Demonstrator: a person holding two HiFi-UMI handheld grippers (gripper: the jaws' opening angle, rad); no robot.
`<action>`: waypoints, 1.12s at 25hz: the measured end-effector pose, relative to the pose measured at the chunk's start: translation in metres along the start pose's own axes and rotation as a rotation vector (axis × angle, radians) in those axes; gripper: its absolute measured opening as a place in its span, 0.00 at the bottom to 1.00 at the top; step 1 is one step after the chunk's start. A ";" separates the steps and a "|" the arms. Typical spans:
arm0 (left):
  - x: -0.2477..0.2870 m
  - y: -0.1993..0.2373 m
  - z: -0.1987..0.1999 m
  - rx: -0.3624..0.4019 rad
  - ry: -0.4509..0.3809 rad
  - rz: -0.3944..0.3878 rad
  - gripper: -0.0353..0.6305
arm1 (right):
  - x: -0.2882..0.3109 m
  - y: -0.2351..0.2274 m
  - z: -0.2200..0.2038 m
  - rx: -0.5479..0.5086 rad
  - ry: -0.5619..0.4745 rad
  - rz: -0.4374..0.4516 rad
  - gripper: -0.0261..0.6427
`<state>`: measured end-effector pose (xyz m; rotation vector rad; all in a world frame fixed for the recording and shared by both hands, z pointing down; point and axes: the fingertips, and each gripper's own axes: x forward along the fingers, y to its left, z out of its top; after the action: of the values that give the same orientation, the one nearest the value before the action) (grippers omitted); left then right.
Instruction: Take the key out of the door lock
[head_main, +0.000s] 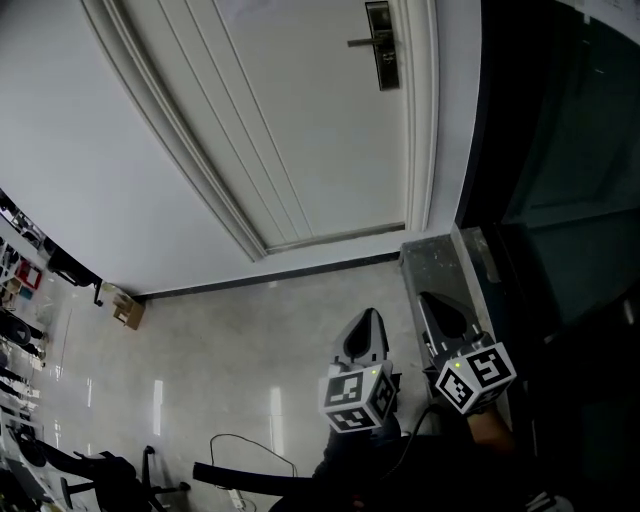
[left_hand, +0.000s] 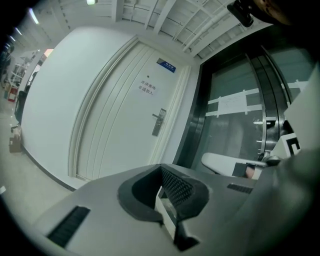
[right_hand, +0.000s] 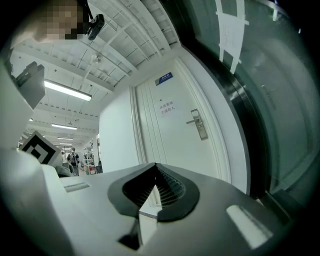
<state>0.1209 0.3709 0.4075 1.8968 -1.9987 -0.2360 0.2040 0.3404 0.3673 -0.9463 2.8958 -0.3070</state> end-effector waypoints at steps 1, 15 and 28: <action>0.010 0.007 0.008 0.005 -0.003 -0.005 0.05 | 0.015 -0.001 0.000 -0.006 0.008 0.007 0.04; 0.153 0.106 0.076 0.024 0.018 -0.038 0.05 | 0.188 -0.039 0.021 0.025 -0.053 -0.016 0.04; 0.277 0.150 0.068 -0.022 0.071 -0.001 0.05 | 0.293 -0.135 0.018 0.050 -0.097 -0.072 0.04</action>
<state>-0.0497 0.1002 0.4426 1.8661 -1.9414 -0.1877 0.0481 0.0581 0.3750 -1.0289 2.7584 -0.3266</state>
